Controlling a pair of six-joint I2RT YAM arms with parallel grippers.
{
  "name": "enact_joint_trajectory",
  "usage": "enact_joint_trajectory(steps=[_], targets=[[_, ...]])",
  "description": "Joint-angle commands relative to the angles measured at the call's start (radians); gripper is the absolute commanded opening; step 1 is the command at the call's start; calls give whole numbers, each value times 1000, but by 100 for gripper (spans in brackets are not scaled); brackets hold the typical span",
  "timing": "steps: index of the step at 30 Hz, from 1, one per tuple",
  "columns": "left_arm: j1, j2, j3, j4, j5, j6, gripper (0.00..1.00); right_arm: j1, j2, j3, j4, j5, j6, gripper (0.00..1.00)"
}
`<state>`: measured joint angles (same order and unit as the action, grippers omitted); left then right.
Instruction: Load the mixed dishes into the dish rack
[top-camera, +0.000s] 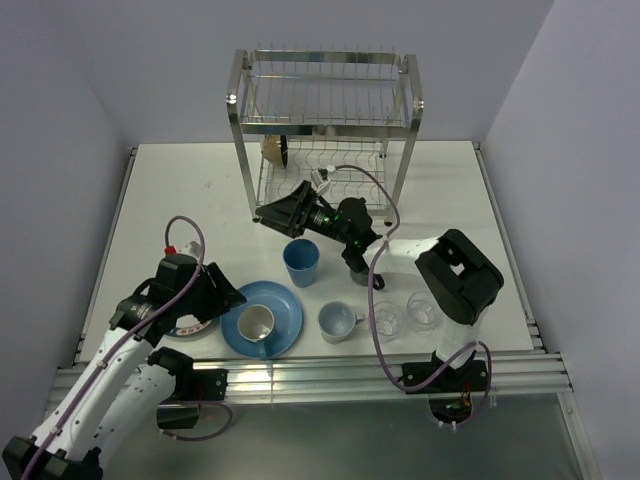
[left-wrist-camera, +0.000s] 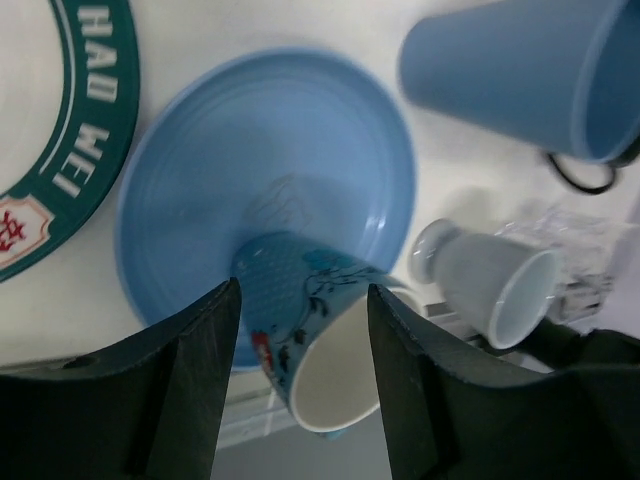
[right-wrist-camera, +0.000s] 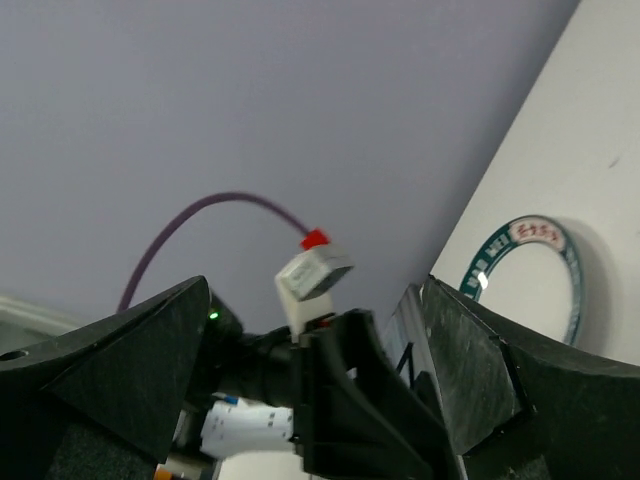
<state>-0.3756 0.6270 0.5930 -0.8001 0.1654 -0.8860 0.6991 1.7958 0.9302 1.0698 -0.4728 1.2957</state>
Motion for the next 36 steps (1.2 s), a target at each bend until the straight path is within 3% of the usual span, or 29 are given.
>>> enact_joint_trajectory(steps=[1, 8, 13, 26, 36], targets=[[-61, 94, 48, -53, -98, -16, 59, 33, -39, -19, 38, -12, -1, 94], [-135, 158, 156, -160, -159, -8, 61, 43, -29, -125, 226, -43, 97, 94], [-138, 142, 117, -146, -136, -25, 61, 59, -73, -205, 262, -33, 99, 94], [-143, 63, 88, -183, -122, -15, 62, 131, -217, -291, 130, 11, 15, 94], [-209, 171, 74, -169, -104, -19, 61, 175, -341, -358, 98, 54, 4, 94]])
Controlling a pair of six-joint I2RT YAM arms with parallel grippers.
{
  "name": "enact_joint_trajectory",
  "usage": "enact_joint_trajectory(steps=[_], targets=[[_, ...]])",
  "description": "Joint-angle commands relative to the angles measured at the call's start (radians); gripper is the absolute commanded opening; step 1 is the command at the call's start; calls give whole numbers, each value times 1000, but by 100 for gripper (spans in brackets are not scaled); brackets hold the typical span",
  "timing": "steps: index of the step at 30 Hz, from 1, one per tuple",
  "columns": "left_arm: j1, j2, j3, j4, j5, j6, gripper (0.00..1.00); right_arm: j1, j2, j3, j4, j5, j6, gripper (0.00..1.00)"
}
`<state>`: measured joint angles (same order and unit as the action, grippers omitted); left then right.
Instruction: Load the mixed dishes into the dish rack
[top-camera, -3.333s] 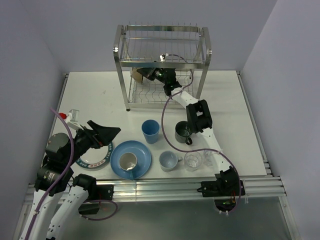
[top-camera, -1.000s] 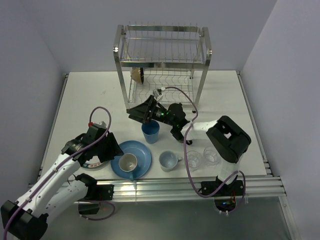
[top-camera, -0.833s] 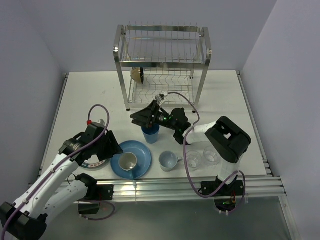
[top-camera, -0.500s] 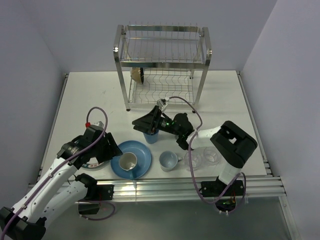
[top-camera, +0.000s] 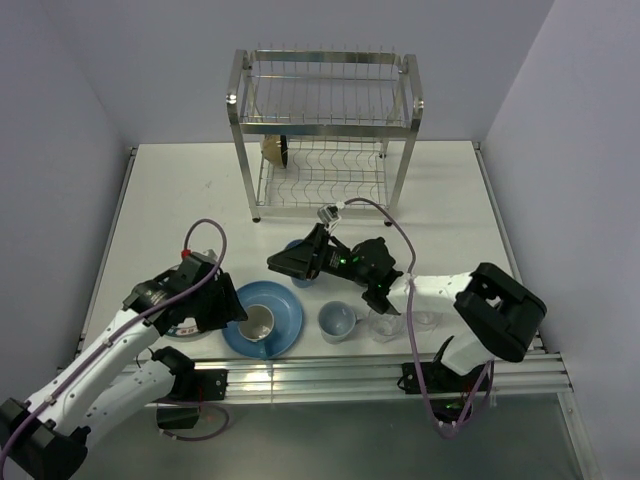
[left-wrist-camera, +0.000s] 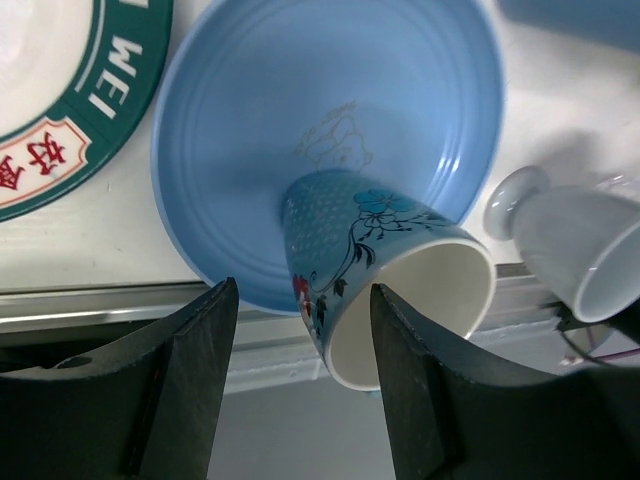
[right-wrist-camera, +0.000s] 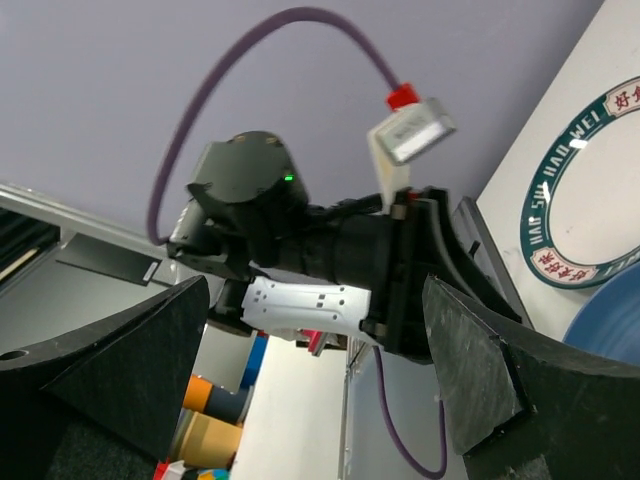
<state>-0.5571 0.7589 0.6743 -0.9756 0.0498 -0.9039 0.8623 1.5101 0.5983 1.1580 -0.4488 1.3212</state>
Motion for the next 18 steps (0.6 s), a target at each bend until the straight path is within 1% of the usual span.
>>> enact_joint_trajectory(steps=[1, 5, 6, 7, 8, 9, 10, 11, 12, 13, 14, 16, 18], targets=[[-33, 52, -8, 11, 12, -4, 61, 14, -82, -43, 2, 35, -23, 94], [-47, 135, -15, 41, 32, -7, 58, 29, -163, -75, -56, 56, -49, 94], [-46, 144, -13, 57, 33, -6, 55, 37, -181, -81, -78, 64, -57, 94], [-46, 154, -12, 67, 38, -6, 51, 46, -226, -87, -140, 74, -80, 94], [-47, 169, -10, 77, 41, -4, 45, 69, -249, -88, -182, 100, -95, 94], [-47, 177, -9, 93, 36, -1, 33, 82, -270, -83, -229, 117, -132, 95], [-46, 183, -9, 100, 35, 0, 26, 98, -318, -77, -332, 134, -149, 95], [-46, 191, -7, 106, 32, 3, 17, 127, -342, -72, -386, 177, -169, 95], [-46, 189, -7, 112, 35, 5, 12, 141, -364, -66, -440, 196, -198, 96], [-46, 191, -4, 120, 36, 5, 5, 152, -407, -61, -522, 212, -206, 97], [-47, 180, -1, 120, 32, 5, 0, 162, -428, -64, -550, 231, -206, 99], [-46, 158, 10, 120, 33, 5, 0, 162, -477, -84, -607, 233, -189, 100], [-46, 114, 51, 97, 22, 3, 0, 162, -507, -97, -633, 231, -175, 100]])
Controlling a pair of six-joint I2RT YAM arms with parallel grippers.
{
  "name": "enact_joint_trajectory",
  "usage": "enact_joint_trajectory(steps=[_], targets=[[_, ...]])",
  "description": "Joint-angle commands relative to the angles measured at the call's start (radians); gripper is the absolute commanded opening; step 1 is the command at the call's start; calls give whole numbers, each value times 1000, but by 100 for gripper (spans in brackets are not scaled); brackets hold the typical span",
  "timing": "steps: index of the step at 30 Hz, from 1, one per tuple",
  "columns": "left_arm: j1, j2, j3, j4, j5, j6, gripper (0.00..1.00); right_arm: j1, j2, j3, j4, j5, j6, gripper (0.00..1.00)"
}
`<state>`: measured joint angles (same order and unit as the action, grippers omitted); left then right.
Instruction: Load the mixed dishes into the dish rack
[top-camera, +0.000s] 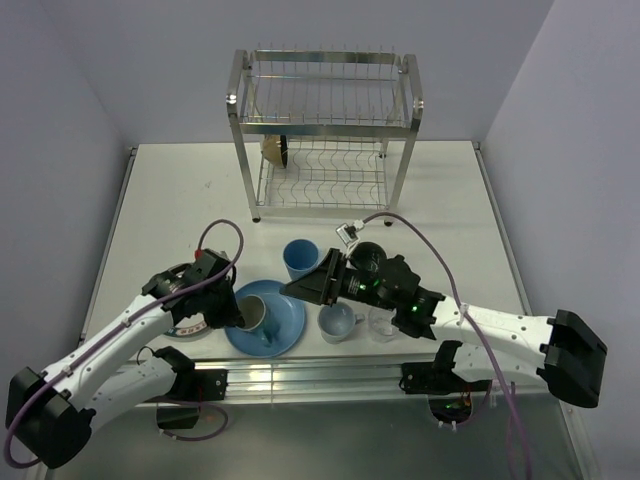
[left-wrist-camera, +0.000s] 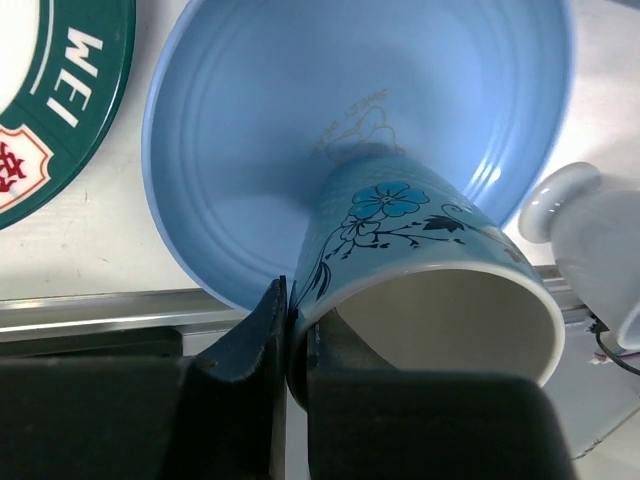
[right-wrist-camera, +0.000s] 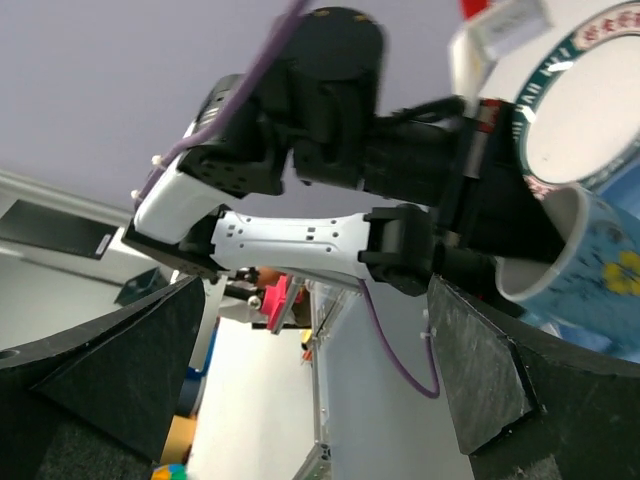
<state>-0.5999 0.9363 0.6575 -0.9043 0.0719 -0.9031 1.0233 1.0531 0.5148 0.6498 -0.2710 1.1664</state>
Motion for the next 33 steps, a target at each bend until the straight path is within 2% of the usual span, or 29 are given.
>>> enact_joint_trajectory(steps=[1, 5, 7, 8, 11, 13, 18, 25, 30, 33], targets=[[-5, -85, 89, 13, -7, 4, 0, 1, -73, -24, -145, 50, -16, 100], [-3, -244, 220, 51, -15, 12, 0, 3, -96, -77, -69, 9, 53, 99], [-5, -286, 246, 108, 17, 12, 0, 3, -82, -117, 34, -25, 104, 94], [-3, -322, 251, 140, 37, 12, 0, 1, -74, -128, 74, -39, 117, 86], [-5, -388, 232, 293, 100, -22, 0, 1, -33, -154, 192, -88, 165, 81], [-3, -409, 206, 392, 138, -43, 0, 6, 2, -163, 313, -117, 191, 80], [-3, -418, 160, 490, 190, -92, 0, 47, 41, -164, 505, -143, 216, 78], [-3, -421, 136, 564, 221, -115, 0, 96, 68, -137, 593, -117, 219, 76], [-3, -444, 94, 662, 262, -166, 0, 104, 149, -107, 692, -125, 246, 74], [-3, -462, 71, 693, 270, -194, 0, 106, 197, -98, 759, -99, 257, 68]])
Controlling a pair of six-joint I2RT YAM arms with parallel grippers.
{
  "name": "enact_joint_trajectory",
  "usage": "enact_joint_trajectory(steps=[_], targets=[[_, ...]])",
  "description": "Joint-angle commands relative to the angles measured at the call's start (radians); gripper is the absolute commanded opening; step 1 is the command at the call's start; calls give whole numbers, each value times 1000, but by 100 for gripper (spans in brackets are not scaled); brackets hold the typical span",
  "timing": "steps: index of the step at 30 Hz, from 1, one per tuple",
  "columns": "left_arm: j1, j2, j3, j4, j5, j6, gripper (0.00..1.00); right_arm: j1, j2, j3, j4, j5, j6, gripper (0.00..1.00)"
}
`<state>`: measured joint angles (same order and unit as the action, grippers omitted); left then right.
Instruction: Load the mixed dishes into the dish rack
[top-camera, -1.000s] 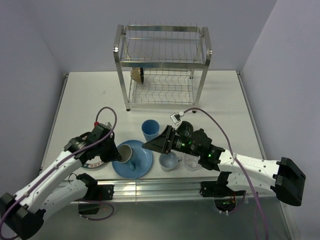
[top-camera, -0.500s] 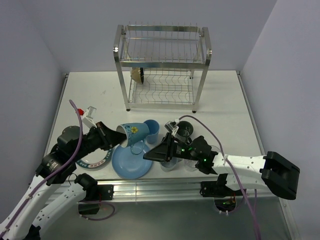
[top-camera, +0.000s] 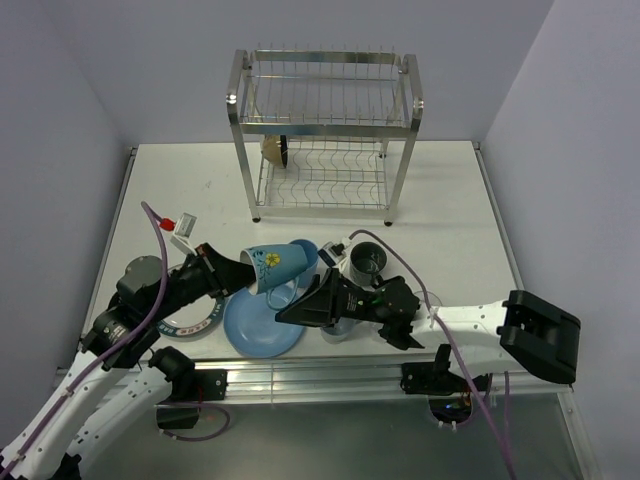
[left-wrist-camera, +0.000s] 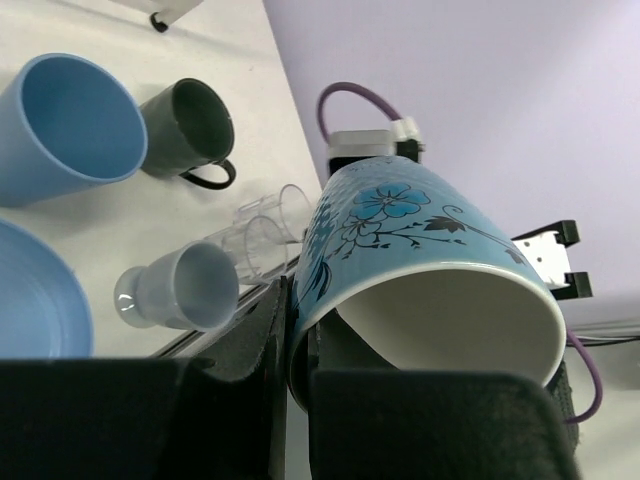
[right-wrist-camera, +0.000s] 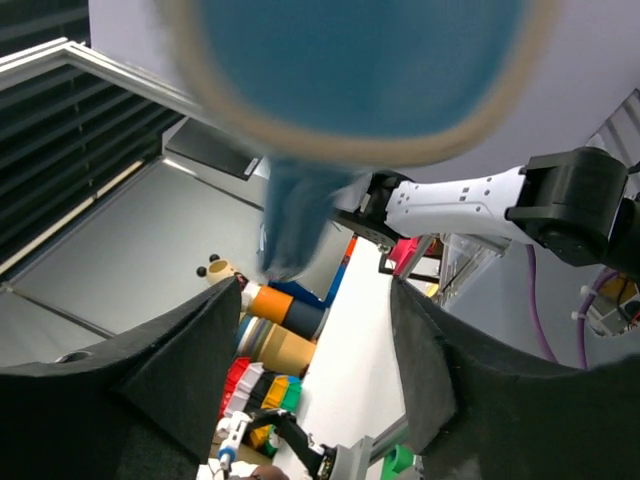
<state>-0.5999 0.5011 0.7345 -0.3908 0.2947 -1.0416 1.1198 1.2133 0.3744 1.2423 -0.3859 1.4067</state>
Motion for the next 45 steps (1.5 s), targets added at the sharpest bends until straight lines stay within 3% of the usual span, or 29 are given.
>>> enact_joint_trajectory(steps=[1, 8, 17, 22, 26, 30, 40, 45], targets=[[-3, -32, -9, 179, 49, -58, 0, 9, 48, 46, 187, 34, 20, 62], [-3, -58, -14, 141, 32, -41, 0, 31, 146, 87, 336, 85, 58, 50], [-3, -79, -20, 124, 21, -35, 0, 51, 157, 78, 416, 127, 52, 49], [-3, -87, -6, 101, 9, -21, 0, 51, 105, 67, 379, 128, 40, 50], [-3, -85, 23, 70, -23, -5, 0, 60, 51, 70, 300, 114, 2, 59], [-3, -67, 42, 72, -22, 3, 0, 78, -15, 77, 205, 124, -41, 63], [-3, -67, 28, 95, 1, -11, 0, 83, -100, 87, 115, 143, -100, 63], [-3, -79, 11, 129, 21, -31, 0, 84, -46, 124, 146, 127, -81, 62]])
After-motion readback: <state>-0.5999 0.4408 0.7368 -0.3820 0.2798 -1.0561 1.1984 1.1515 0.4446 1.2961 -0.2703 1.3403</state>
